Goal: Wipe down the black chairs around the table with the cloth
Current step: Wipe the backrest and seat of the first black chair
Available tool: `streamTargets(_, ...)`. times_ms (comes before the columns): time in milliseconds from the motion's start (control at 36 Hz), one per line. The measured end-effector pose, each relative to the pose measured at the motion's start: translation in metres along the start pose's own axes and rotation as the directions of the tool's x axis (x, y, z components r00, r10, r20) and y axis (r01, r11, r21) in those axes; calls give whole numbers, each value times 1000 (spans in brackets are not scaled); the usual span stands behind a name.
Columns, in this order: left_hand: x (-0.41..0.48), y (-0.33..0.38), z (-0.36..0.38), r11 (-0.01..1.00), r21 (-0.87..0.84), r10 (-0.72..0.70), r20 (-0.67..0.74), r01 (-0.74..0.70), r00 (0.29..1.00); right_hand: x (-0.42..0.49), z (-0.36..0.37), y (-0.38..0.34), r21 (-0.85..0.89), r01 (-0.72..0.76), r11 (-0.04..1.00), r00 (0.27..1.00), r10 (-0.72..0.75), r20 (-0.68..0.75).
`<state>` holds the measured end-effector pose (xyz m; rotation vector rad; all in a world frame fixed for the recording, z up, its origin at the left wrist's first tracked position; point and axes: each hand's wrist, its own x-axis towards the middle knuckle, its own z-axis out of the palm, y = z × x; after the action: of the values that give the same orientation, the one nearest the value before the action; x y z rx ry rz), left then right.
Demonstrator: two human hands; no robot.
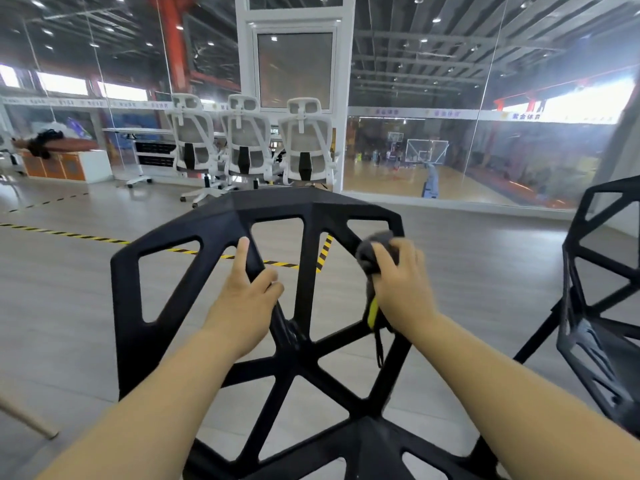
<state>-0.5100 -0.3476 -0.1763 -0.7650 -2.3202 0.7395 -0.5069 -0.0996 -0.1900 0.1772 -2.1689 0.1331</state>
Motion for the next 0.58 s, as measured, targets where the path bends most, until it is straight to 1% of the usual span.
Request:
streamTargets(28,1,1,-6,999,15,-38,93,36,995,14,3,-2,40,-3,999,999,4,-35)
streamTargets(56,3,3,0,998,3,-56,121,56,991,31,4,-7,37,30,999,997,-27,-69)
streamTargets(111,7,8,0,999,-1,-49,205,50,978,61,4,-20,-1,110,994,984,-109,-138)
streamTargets(139,7,9,-4,998,9,-57,244,57,968,69,5,-26,-13,149,989,976,-150,-156)
streamTargets(167,7,10,-8,998,0,-56,251,58,966,73,8,-28,-10,187,982,971,-186,-148)
streamTargets(222,7,9,-5,998,-28,-48,230,56,972,74,17,-29,-26,256,966,955,-257,-147)
streamTargets(333,6,9,-4,997,-34,-67,204,75,977,51,24,-12,-55,246,968,965,-250,-83)
streamTargets(389,6,10,-6,995,-55,-71,187,82,980,27,24,5,-75,286,955,957,-289,-27)
streamTargets(444,7,11,-3,996,-23,-76,164,81,983,-2,23,24,-110,331,937,943,-332,10)
streamTargets(500,6,11,1,997,-13,-67,156,70,985,-26,18,38,-103,305,947,952,-304,23)
streamTargets(556,3,11,3,997,-12,-70,99,71,993,-39,13,45,-77,228,971,974,-226,29)
streamTargets(583,2,12,5,995,-7,-97,48,98,994,-42,11,46,-71,188,980,982,-187,20)
